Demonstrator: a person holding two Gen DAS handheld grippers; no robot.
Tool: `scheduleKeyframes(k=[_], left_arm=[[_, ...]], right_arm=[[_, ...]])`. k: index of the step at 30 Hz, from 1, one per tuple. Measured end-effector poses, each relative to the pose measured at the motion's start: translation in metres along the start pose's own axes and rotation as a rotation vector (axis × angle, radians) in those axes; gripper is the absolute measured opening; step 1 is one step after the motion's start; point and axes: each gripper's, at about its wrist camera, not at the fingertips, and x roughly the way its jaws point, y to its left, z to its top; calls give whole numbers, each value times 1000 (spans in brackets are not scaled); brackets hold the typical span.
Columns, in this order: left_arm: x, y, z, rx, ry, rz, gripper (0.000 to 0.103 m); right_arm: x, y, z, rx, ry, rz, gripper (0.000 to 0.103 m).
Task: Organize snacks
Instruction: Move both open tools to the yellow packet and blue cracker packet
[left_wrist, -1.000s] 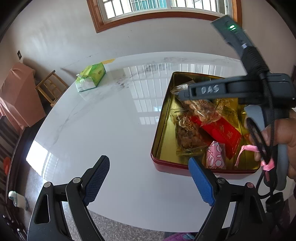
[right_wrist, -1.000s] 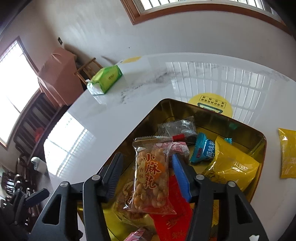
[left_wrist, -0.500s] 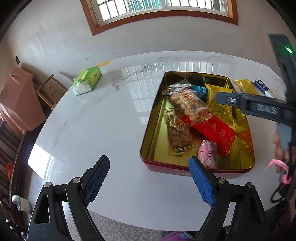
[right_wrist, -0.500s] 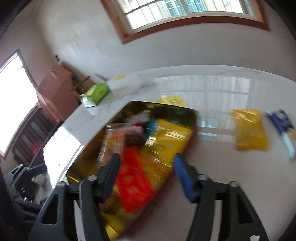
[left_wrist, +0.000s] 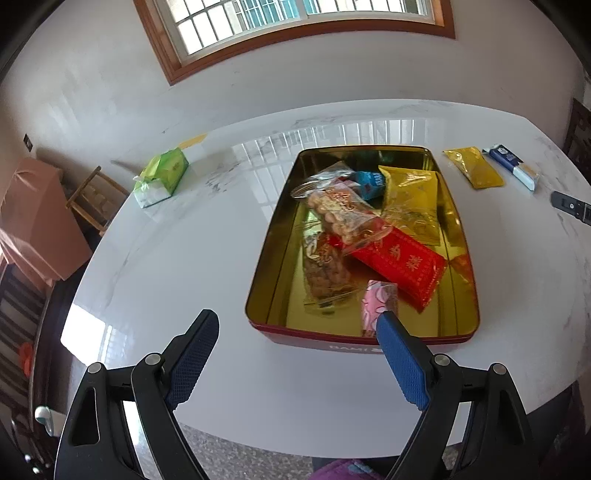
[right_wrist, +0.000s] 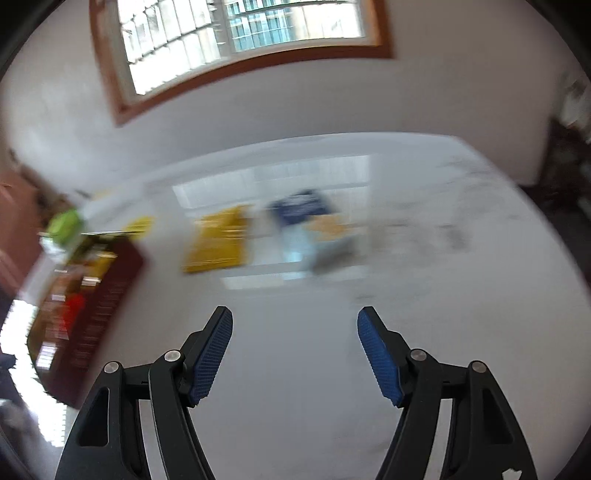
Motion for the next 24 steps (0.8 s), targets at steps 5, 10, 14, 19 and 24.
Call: scheduleKeyframes(k=[5,10,14,19,24], left_arm=[[-3,-12,2,31,2,2,87],[-5,-25,11,64,-2,-15,87],[-7,-40,25,87,13,-80,87],[-6,-65,47,111,27,-154,87],[-6,-95,77,128,42,-254,87]], right_arm=[[12,-41,7,15,-12,-166,79],[24,-73,11,14,-13,-290,84],[30,-91,19,56,-17,-337,95],[32,-100,20,91,-22,-313,102],[55,-101,20,46,121,-507,102]])
